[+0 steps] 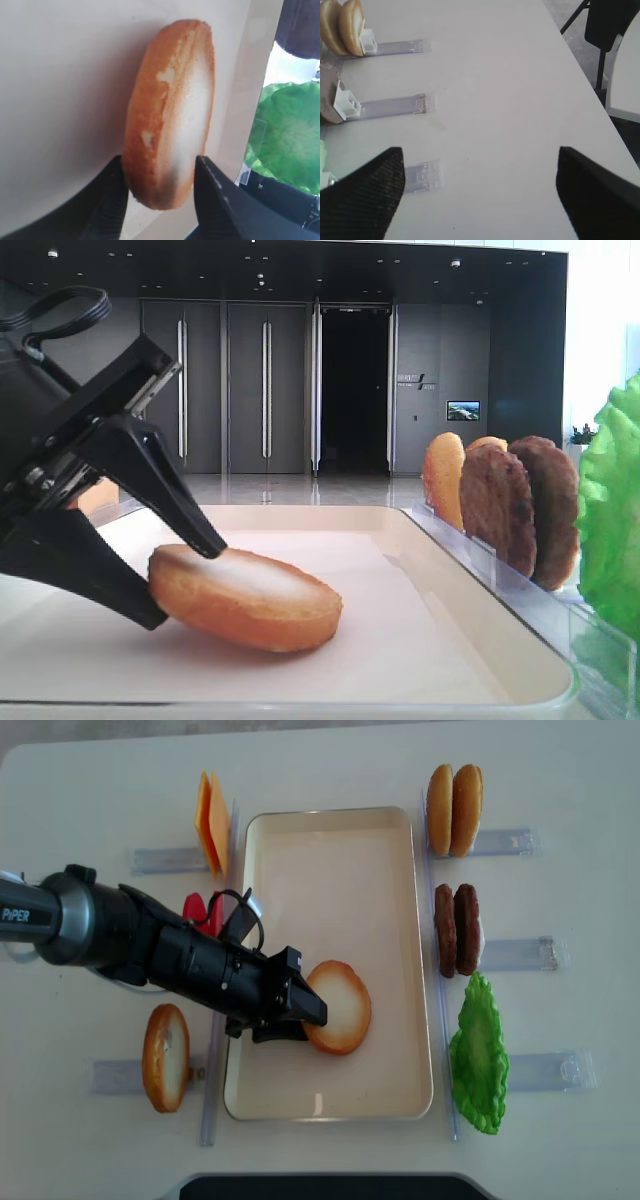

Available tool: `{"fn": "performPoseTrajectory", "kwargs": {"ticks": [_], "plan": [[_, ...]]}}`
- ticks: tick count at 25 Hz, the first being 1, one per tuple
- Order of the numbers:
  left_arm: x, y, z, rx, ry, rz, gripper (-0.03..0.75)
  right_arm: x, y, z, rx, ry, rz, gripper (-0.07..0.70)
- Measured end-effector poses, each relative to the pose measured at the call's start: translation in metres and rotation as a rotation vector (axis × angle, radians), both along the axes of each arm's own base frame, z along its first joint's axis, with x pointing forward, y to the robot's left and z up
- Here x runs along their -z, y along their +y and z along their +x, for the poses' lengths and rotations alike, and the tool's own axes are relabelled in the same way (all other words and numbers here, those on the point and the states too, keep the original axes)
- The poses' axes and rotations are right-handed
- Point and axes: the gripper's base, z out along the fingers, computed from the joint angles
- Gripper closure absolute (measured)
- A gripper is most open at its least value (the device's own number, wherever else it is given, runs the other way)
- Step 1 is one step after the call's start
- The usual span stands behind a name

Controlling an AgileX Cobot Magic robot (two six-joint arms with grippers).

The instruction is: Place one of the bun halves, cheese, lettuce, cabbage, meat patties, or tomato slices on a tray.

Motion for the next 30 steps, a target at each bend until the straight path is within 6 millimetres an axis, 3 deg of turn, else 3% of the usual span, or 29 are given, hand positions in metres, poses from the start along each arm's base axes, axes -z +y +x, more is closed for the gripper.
{"fn": "performPoseTrajectory", "kwargs": {"ticks": [4, 13, 22, 30], "plan": [[-0.003, 0.0, 0.004, 0.024, 0.011, 0.025, 0.361, 0.0, 0.0, 0.0, 0.0, 0.0, 0.0, 0.048], [-0.013, -0.003, 0.009, 0.095, 0.056, 0.035, 0.218, 0.0, 0.0, 0.0, 0.0, 0.0, 0.0, 0.048], [-0.024, -0.003, 0.014, 0.168, 0.127, 0.098, 0.207, 0.0, 0.0, 0.0, 0.0, 0.0, 0.0, 0.048], [-0.055, -0.013, 0.037, 0.204, 0.1, 0.046, 0.207, 0.0, 0.0, 0.0, 0.0, 0.0, 0.0, 0.048]]}}
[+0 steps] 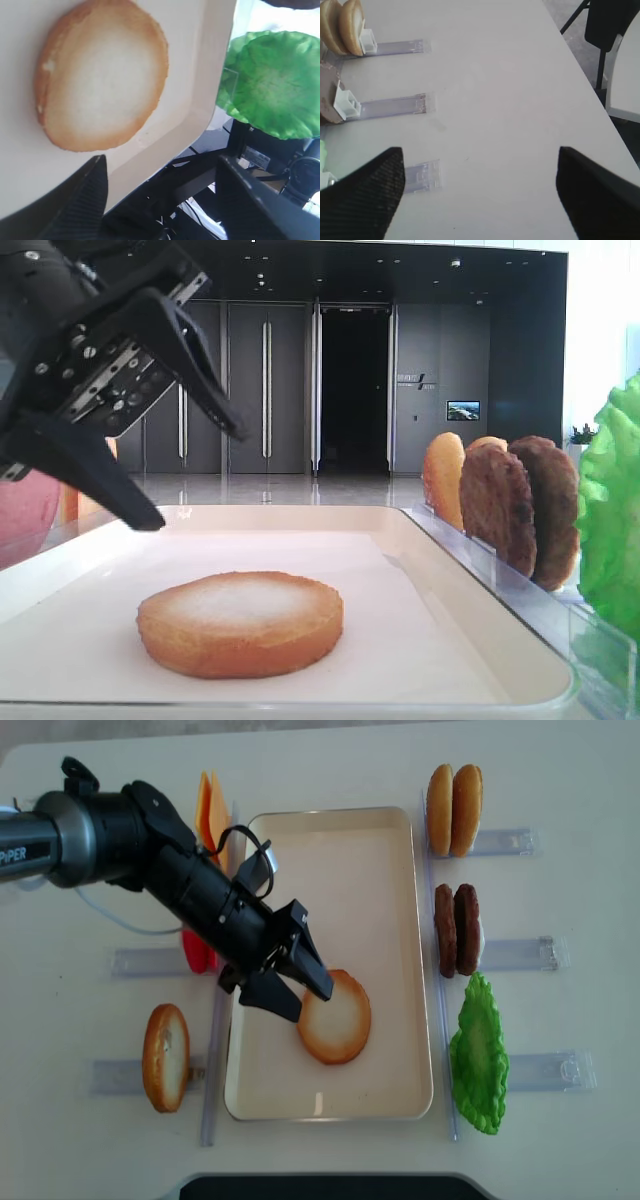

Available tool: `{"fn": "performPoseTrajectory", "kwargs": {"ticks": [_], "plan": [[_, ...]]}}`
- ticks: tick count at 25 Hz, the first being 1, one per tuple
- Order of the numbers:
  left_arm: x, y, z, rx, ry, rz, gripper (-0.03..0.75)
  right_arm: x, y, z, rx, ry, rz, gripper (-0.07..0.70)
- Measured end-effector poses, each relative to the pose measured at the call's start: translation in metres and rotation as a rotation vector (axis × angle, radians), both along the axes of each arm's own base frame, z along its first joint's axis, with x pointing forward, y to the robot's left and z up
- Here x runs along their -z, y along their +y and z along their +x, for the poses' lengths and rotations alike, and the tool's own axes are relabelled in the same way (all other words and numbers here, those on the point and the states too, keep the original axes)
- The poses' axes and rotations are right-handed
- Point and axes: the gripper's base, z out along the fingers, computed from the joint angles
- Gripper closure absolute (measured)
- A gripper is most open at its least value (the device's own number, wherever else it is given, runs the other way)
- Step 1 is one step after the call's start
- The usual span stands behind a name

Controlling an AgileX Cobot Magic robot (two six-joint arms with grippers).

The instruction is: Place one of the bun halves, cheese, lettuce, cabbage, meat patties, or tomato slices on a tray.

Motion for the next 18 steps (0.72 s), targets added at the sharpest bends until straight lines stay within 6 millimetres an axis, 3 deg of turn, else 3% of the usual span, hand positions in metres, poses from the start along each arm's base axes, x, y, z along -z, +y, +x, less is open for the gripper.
{"fn": "performPoseTrajectory", "kwargs": {"ticks": [13, 18], "plan": [[-0.082, -0.002, 0.059, -0.03, -0.214, 0.184, 0.206, 0.0, 0.0, 0.0, 0.0, 0.0, 0.0, 0.048], [-0.112, -0.001, 0.072, -0.04, -0.321, 0.211, 0.206, 0.0, 0.0, 0.0, 0.0, 0.0, 0.0, 0.048]]}}
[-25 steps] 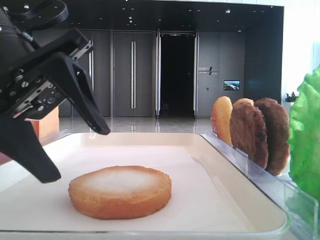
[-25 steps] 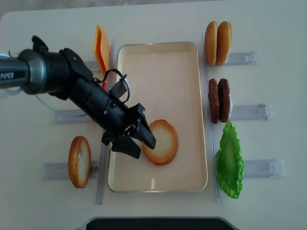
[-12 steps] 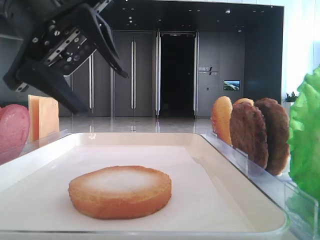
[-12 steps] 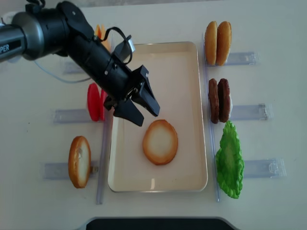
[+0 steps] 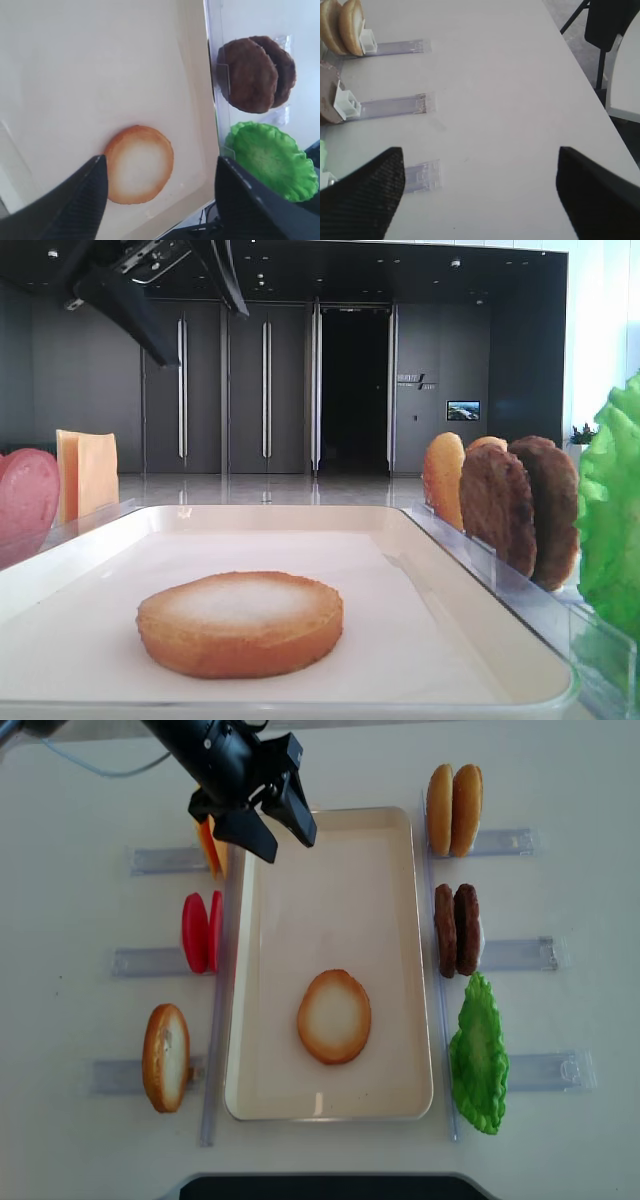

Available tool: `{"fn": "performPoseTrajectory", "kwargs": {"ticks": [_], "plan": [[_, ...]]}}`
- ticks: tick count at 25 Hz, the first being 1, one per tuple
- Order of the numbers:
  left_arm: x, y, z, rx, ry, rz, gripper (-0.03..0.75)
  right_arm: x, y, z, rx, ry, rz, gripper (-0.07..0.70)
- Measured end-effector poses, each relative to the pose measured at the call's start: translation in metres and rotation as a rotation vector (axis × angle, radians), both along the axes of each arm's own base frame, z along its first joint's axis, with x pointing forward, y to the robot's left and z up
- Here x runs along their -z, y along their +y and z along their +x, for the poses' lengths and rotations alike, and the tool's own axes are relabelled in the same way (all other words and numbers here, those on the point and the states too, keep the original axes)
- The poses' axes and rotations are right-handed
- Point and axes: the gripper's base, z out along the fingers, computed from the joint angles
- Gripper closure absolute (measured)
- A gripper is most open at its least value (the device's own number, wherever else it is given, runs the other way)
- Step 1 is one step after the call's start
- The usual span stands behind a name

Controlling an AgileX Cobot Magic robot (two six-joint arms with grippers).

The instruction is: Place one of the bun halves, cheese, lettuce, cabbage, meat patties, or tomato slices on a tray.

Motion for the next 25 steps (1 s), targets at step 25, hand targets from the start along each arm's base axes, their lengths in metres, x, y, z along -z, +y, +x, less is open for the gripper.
{"fn": "performPoseTrajectory", "kwargs": {"ticks": [25], "plan": [[-0.031, 0.114, 0.042, -0.25, -0.211, 0.437, 0.206, 0.0, 0.0, 0.0, 0.0, 0.0, 0.0, 0.048]]}}
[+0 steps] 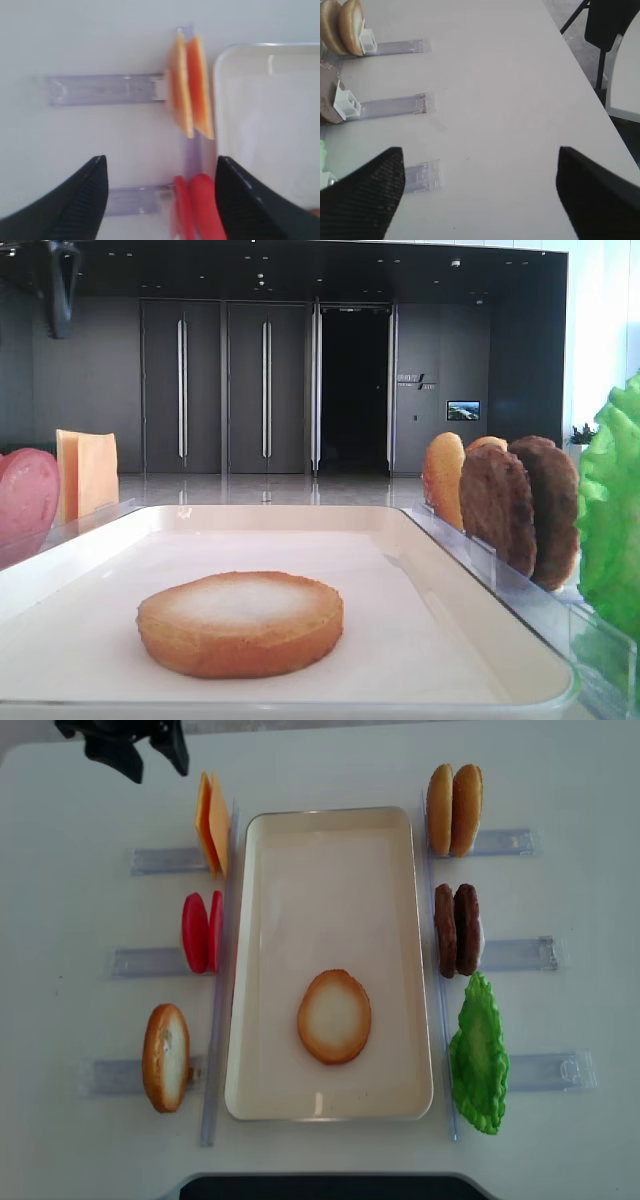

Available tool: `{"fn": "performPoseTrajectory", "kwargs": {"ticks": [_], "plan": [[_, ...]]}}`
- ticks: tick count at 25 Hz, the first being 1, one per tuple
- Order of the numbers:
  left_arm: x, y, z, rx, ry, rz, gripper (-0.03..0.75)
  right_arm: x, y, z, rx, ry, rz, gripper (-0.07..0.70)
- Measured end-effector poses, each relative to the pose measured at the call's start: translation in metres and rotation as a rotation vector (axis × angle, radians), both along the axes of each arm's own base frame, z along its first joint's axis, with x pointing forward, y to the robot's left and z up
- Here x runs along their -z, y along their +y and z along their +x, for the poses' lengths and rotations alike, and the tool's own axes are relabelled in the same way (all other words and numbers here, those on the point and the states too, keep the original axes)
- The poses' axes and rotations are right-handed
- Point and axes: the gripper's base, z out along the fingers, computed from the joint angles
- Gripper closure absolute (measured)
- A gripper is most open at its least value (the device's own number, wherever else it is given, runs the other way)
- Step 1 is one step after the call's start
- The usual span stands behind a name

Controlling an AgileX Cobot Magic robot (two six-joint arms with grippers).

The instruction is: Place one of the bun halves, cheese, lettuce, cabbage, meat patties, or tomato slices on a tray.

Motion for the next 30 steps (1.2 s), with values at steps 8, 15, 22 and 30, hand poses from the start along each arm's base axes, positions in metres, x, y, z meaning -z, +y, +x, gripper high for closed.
{"fn": "performPoseTrajectory", "kwargs": {"ticks": [8, 15, 22, 30], "plan": [[0.003, 0.072, 0.003, -0.07, 0.006, 0.083, 0.206, 0.0, 0.0, 0.0, 0.0, 0.0, 0.0, 0.048], [0.003, 0.094, 0.002, -0.095, 0.011, 0.09, 0.209, 0.0, 0.0, 0.0, 0.0, 0.0, 0.0, 0.048], [-0.03, 0.088, -0.015, -0.066, -0.075, 0.071, 0.21, 0.0, 0.0, 0.0, 0.0, 0.0, 0.0, 0.048], [-0.112, 0.077, -0.087, -0.018, -0.302, 0.064, 0.211, 0.0, 0.0, 0.0, 0.0, 0.0, 0.0, 0.048]]}}
